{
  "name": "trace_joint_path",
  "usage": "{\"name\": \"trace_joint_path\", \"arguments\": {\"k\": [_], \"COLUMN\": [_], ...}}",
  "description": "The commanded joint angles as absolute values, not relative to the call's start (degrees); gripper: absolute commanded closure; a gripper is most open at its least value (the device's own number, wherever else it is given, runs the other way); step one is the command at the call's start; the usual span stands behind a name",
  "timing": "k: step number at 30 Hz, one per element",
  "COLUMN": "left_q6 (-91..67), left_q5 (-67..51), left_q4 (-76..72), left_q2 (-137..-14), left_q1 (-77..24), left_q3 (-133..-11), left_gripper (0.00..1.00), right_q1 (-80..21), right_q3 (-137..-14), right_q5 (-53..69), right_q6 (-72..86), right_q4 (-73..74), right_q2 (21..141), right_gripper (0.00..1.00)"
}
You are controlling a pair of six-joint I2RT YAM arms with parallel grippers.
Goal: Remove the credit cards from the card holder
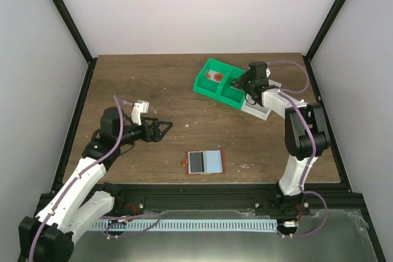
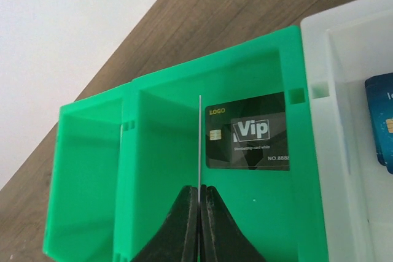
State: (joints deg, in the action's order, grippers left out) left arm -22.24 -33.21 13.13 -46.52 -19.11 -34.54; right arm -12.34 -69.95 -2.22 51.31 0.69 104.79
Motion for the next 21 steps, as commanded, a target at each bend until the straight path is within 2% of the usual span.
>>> {"name": "trace_joint_path", "arguments": {"k": [1, 17, 21], "left_q6": [-21.52, -21.89, -21.88], "left_q5": [-35.12, -35.72, -35.6], "left_q4": [12.25, 11.89, 11.8], "left_q2": [-46.02, -45.99, -46.13], "left_q1": [-18.98, -19.0, -19.02], "left_q3": [-33.7, -33.42, -33.38], "left_gripper": [0.0, 0.0, 0.0], "right_q1": [-12.39, -12.39, -12.39], "right_q3": [-73.26, -75.05, -75.26], "right_q5": [-5.56, -6.27, -6.54], "right_q6": [54.31, 55.3, 55.04], "right_q4": [-0.18, -3.16, -4.27], "right_q2": [107.09, 113.89, 114.51], "right_gripper": [1.0, 0.96, 0.99]}}
